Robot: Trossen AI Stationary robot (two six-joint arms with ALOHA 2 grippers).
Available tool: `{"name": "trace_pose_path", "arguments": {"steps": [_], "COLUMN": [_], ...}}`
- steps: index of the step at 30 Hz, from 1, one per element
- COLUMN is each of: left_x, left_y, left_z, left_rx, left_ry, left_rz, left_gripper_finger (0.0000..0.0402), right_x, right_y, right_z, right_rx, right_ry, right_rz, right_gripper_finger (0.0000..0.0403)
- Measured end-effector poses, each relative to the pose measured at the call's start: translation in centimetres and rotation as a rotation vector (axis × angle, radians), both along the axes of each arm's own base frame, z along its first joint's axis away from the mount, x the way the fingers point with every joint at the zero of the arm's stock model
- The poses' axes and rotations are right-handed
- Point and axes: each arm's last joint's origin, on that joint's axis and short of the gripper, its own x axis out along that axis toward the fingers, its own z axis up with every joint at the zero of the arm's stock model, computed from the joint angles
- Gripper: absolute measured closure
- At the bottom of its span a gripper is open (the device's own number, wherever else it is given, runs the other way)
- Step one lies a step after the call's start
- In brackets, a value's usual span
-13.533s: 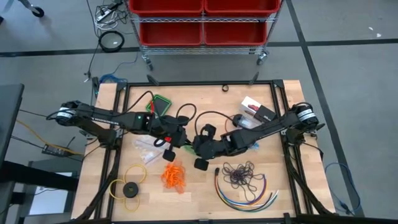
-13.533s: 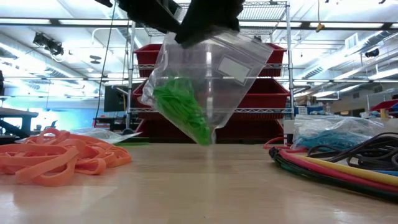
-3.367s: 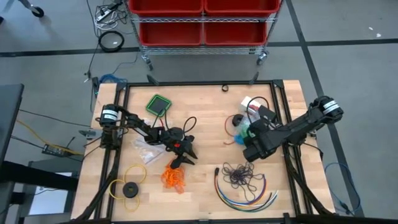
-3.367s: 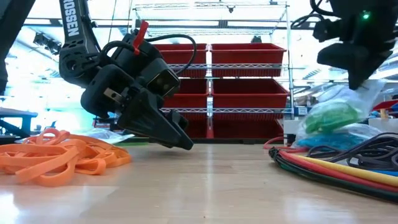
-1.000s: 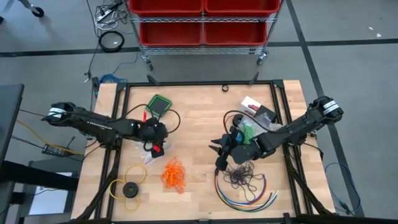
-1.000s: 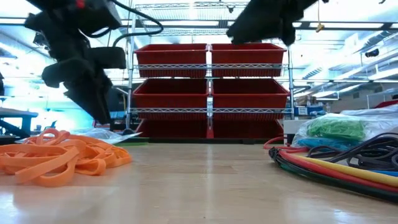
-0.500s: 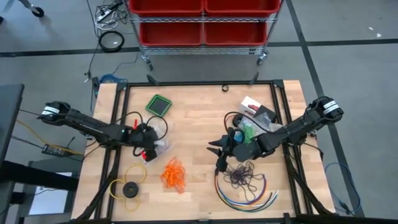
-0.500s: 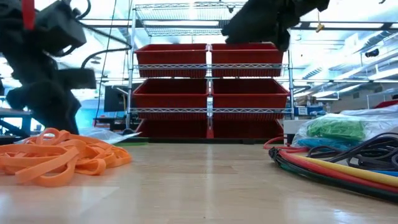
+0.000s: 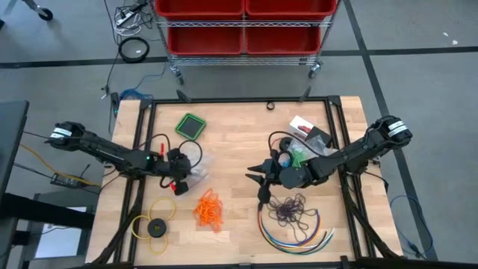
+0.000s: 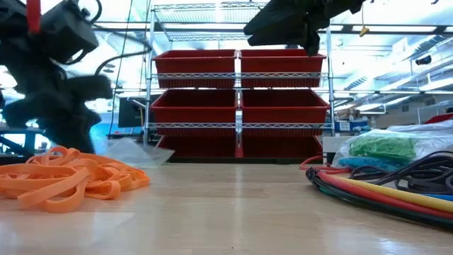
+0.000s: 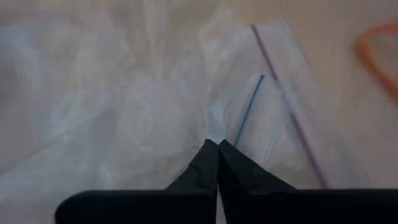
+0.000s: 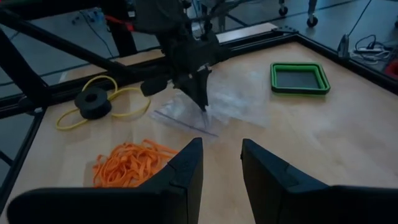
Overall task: Sort rubber bands
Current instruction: Open the transparent zip bag
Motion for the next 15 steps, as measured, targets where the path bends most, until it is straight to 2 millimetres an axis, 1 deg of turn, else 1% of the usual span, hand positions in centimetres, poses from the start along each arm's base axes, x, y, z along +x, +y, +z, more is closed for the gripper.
{"name": "trace_pose_path", "arguments": {"steps": [5, 10, 13, 15], "left_x": [1.3, 2.7, 3.8, 4.5], "left_y": [-0.3, -0.9, -1.3, -1.5], "left_z": [2.1, 4.5, 6.1, 7.1], "left_rx": [0.011, 0.0, -0.023, -0.065], "left_ry": [-0.046, -0.144, -0.291, -0.413], "left_rz": [-0.033, -0.082, -0.115, -0.153], "left_gripper_finger": [0.0397, 0.0398, 0.0398, 0.0399], "right_x": [0.0, 0.0, 0.3, 0.7], "right_y": [0.2, 0.3, 0.6, 1.3], "right_z": [0.0, 0.0, 0.1, -0.1], "right_rx": [0.007, -0.011, -0.049, -0.126], "right_ry": [0.002, 0.01, -0.009, -0.027], "right_rz": [0.021, 0.077, 0.138, 0.2], "right_gripper_finger": [0.0303, 0.0303, 0.0303, 0.0303]}}
